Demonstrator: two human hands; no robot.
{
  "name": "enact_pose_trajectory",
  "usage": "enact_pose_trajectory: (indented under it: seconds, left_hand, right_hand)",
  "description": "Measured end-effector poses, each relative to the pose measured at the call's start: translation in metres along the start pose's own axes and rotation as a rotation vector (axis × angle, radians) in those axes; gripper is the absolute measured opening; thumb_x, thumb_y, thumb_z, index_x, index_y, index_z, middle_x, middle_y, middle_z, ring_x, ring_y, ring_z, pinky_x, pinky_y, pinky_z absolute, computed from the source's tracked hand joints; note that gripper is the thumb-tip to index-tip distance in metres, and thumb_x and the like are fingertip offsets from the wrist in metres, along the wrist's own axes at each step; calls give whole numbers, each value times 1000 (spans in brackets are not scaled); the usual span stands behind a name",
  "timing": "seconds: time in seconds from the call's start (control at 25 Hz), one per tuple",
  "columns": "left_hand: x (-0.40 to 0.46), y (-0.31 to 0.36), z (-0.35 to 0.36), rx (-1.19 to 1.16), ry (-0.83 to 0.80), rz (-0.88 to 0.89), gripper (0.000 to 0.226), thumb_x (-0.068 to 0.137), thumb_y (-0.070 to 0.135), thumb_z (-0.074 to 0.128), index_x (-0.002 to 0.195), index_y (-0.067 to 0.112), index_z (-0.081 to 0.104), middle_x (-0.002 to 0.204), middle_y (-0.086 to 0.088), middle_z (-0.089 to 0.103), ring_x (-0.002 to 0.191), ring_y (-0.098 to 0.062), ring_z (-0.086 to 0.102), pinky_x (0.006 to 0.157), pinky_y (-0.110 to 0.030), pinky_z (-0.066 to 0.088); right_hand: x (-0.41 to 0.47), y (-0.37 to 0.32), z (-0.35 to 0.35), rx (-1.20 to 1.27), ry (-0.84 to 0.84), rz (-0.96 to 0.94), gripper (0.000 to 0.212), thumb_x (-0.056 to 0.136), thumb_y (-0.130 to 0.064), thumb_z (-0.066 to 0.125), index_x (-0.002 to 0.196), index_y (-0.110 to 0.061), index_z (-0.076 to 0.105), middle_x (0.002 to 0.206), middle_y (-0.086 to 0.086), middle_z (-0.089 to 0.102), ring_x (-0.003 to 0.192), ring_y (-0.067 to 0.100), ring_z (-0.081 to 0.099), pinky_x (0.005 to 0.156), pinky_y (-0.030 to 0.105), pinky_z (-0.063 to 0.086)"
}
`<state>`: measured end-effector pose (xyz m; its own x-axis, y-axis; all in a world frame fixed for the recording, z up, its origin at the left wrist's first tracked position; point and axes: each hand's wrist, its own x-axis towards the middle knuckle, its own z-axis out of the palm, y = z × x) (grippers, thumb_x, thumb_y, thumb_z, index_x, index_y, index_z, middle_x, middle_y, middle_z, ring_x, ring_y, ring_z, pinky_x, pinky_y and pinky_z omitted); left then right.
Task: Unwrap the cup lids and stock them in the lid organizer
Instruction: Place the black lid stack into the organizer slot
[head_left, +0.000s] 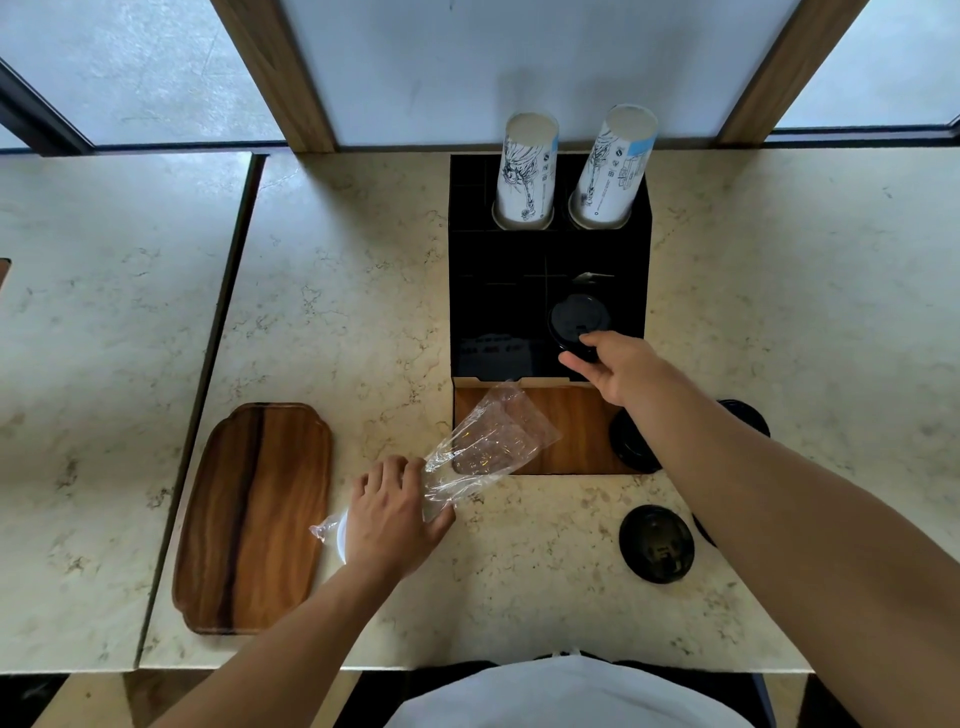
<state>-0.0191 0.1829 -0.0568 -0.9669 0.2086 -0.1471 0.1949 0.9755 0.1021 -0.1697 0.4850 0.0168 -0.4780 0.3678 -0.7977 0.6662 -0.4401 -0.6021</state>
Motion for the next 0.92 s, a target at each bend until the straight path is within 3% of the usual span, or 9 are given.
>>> enact_pose_trajectory:
  seconds: [0.16, 0.24, 0.32, 0.4, 0.48, 0.64, 0.72, 0.8, 0.92]
  left_hand:
    - [0, 0, 0, -6, -2, -3, 70, 80, 67, 52, 123, 13, 64, 115, -10, 63, 107, -33, 60, 89, -47, 47]
    - [0, 0, 0, -4, -2, -1, 70, 81, 68, 52, 123, 13, 64, 115, -10, 63, 107, -32, 60, 90, -47, 47]
    - [0, 0, 0, -5, 2, 5, 69, 81, 67, 54, 123, 13, 64, 115, -11, 63, 107, -33, 60, 89, -47, 47]
    - [-1, -1, 0, -1, 0, 9, 68, 82, 67, 56, 124, 13, 63, 116, -11, 63, 107, -32, 60, 89, -47, 47]
    - [-1, -1, 0, 2, 1, 6, 68, 82, 67, 57, 124, 14, 63, 115, -11, 63, 107, -32, 60, 90, -47, 47]
    - [-1, 0, -1, -3, 4, 5, 68, 81, 67, 55, 122, 14, 64, 115, -10, 63, 107, -32, 60, 89, -46, 47]
    - [-1, -1, -1, -3, 4, 1, 68, 82, 67, 55, 123, 14, 64, 116, -10, 63, 108, -32, 60, 90, -46, 47]
    - [-1, 0, -1, -4, 3, 2, 69, 82, 67, 54, 124, 14, 64, 116, -10, 63, 108, -32, 60, 90, -46, 48]
    - [-1, 0, 0, -10, 10, 5, 69, 81, 68, 52, 123, 14, 64, 115, -10, 63, 107, -32, 60, 90, -47, 48]
  right_hand:
    - [3, 0, 2, 96, 14, 41, 18, 95, 2, 66, 85, -11, 59, 145, 23, 47, 93, 37, 66, 59, 34, 66]
    - [3, 2, 5, 130, -28, 20, 14, 98, 2, 61, 107, -8, 64, 147, 21, 48, 105, 38, 66, 56, 30, 64]
    - [6, 4, 7, 165, -93, -4, 32, 100, 2, 54, 131, -4, 56, 151, 21, 46, 127, 37, 59, 61, 27, 64]
    - [4, 3, 5, 182, -70, 48, 16, 96, 1, 61, 110, -7, 63, 146, 20, 49, 129, 38, 58, 78, 33, 65]
    - [2, 2, 4, 229, -61, 112, 10, 94, 0, 66, 99, -8, 62, 140, 22, 53, 125, 39, 60, 80, 37, 65]
    - [6, 7, 8, 272, -151, 29, 43, 102, 3, 45, 145, 4, 42, 151, 25, 45, 135, 37, 54, 62, 29, 65]
    - [6, 7, 6, 257, -128, 73, 30, 101, 1, 53, 131, 0, 54, 147, 24, 50, 131, 37, 58, 71, 31, 65]
    - [4, 3, 3, 220, -99, 153, 9, 96, -4, 66, 102, -5, 60, 137, 23, 58, 123, 37, 63, 86, 36, 64]
    - [6, 4, 1, 224, -106, 179, 12, 95, -6, 69, 92, -6, 57, 130, 22, 62, 118, 37, 66, 90, 37, 63]
